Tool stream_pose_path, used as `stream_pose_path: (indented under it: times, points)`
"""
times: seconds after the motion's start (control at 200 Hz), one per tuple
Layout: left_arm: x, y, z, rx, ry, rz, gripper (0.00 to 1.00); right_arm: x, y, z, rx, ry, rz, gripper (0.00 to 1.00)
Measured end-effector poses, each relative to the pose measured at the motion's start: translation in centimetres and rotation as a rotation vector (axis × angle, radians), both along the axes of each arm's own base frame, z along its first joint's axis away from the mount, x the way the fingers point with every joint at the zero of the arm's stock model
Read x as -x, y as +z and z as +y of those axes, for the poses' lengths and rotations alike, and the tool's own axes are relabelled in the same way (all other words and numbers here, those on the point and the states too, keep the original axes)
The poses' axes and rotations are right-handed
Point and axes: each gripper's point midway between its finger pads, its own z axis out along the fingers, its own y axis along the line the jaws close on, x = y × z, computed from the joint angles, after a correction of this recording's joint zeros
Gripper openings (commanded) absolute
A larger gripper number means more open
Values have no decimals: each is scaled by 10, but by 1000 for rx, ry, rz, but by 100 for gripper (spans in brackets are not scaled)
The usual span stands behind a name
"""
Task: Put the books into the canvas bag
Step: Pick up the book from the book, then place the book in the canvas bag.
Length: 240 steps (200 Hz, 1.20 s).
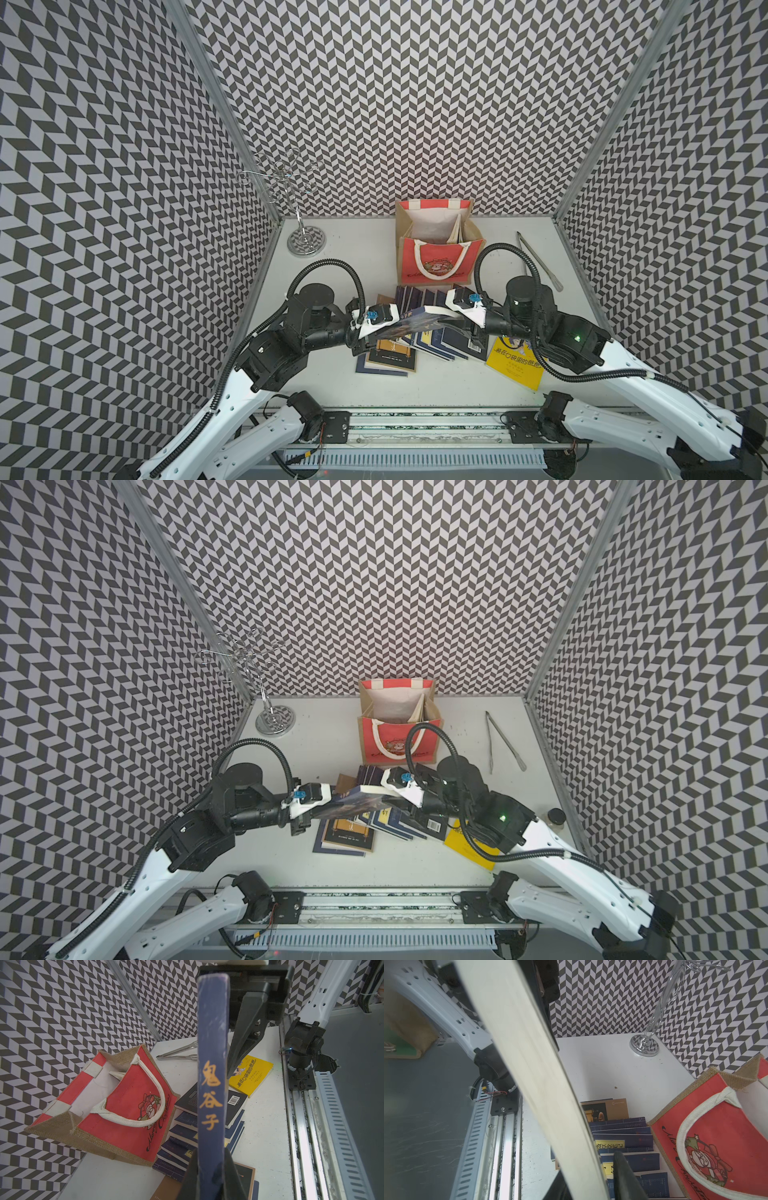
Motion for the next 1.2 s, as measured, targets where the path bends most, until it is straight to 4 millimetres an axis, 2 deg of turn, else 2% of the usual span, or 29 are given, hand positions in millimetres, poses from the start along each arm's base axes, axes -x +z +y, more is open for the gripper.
stream_pose_path:
  times: [0.1,0.14,0.16,0.19,0.225,0.28,0.315,0.325,0.441,0.561,0.656,0.796,0.946,1.052,1.202]
  points:
    - [-10,4,3,19,38,-2,0,5,2,2,0,21,6,6]
    - [-14,4,3,25,49,3,5,6,2,2,-1,21,12,0]
    - [-16,4,4,27,55,7,13,6,2,2,1,21,14,0]
    - [-19,4,4,31,62,12,35,5,3,1,0,15,20,0]
    - [-23,6,3,48,71,27,55,4,4,1,-3,3,29,0]
    - [-36,13,3,86,115,38,77,1,6,-1,-9,-30,47,0]
    - [-46,17,5,113,152,52,96,-4,8,-2,-14,-61,62,0]
    - [-50,18,6,123,167,58,99,-6,9,-3,-15,-73,67,0]
    - [-89,31,14,202,305,142,99,-36,34,-7,-45,-190,151,0]
    - [-137,52,25,271,456,213,99,-85,80,-12,-126,-308,210,0]
    - [-175,68,39,330,569,253,99,-113,110,-17,-167,-384,228,0]
    - [-219,65,57,372,715,314,99,-143,152,-21,-219,-467,255,0]
    - [-253,54,56,365,791,362,99,-186,198,-36,-302,-616,278,0]
    - [-274,46,49,348,822,379,99,-212,202,-58,-342,-763,310,0]
    - [-286,25,36,312,830,415,99,-240,180,-87,-314,-949,361,0]
